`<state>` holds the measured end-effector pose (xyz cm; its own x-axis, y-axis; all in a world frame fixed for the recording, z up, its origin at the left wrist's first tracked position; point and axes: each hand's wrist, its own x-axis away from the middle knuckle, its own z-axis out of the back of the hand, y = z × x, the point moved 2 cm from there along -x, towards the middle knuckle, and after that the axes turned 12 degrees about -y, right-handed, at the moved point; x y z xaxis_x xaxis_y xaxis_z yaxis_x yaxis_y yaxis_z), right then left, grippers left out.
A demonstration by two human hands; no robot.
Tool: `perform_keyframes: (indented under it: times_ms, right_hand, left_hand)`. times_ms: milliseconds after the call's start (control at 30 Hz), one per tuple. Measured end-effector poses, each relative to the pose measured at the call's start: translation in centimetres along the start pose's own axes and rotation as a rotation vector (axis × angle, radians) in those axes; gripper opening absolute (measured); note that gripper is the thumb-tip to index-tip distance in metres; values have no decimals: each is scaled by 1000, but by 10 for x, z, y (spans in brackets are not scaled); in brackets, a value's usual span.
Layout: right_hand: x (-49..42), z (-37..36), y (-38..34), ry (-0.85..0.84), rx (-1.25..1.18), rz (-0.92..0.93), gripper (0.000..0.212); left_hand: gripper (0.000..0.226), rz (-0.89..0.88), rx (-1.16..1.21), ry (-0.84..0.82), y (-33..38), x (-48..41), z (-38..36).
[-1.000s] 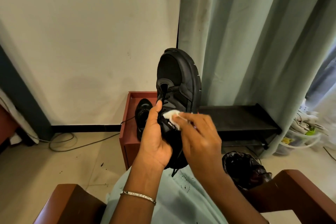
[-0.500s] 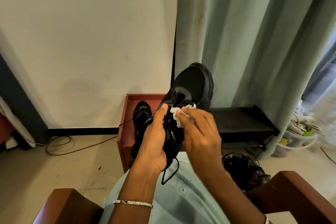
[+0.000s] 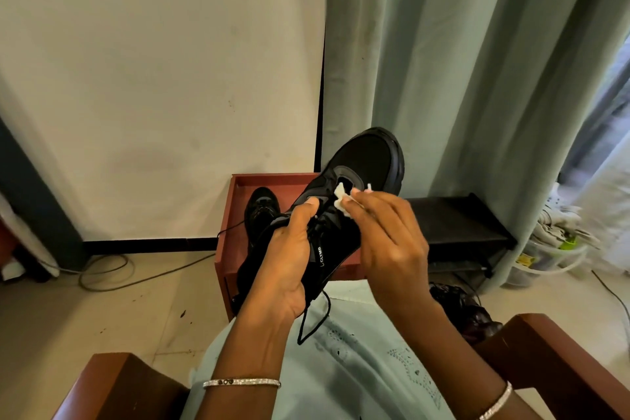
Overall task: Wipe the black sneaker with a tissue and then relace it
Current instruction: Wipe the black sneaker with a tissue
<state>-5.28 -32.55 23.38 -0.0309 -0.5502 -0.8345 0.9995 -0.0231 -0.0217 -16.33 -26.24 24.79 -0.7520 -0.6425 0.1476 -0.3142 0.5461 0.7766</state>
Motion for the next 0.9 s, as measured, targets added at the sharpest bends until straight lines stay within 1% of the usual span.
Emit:
perform_keyframes:
  times_ms: [100, 167, 233, 300, 367, 467, 533, 700, 767, 800, 833, 900]
  right_hand:
    - [0, 0, -9, 51, -39, -76, 22]
    - [10, -3, -25, 35, -120, -94, 28]
    - [20, -4, -34, -3, -171, -69, 31]
    - [19, -3, -28, -37, -152, -35, 28]
    - [8, -2, -11, -29, -81, -38, 23]
    - [-6, 2, 4, 44, -37, -119, 22]
    - [-3, 1, -3, 66, -82, -174, 21]
    - [26, -2, -42, -79, -311, -187, 23]
    - [32, 1, -50, -109, -364, -202, 20]
    - [32, 2, -51, -118, -369, -209, 23]
    - [30, 3, -50, -126, -367, -204, 25]
    - [20, 2, -43, -109, -333, -178, 23]
  left_hand:
    - [35, 0, 19, -24, 1, 4, -5]
    - [37, 9, 52, -16, 1, 3, -2]
    - [40, 25, 86, 7, 0, 3, 1]
    - [40, 18, 76, 15, 0, 2, 3]
    - [37, 1, 56, -11, 0, 2, 0]
    - [34, -2, 43, -48, -1, 3, -3]
    - [35, 10, 64, -52, -2, 2, -1]
    - [46, 92, 205, -15, -3, -5, 15]
    - [52, 105, 220, -15, -2, -8, 17]
    - [55, 104, 232, -23, -2, -9, 17]
    - [54, 100, 249, -30, -2, -10, 17]
    - [46, 83, 316, -63, -2, -11, 17]
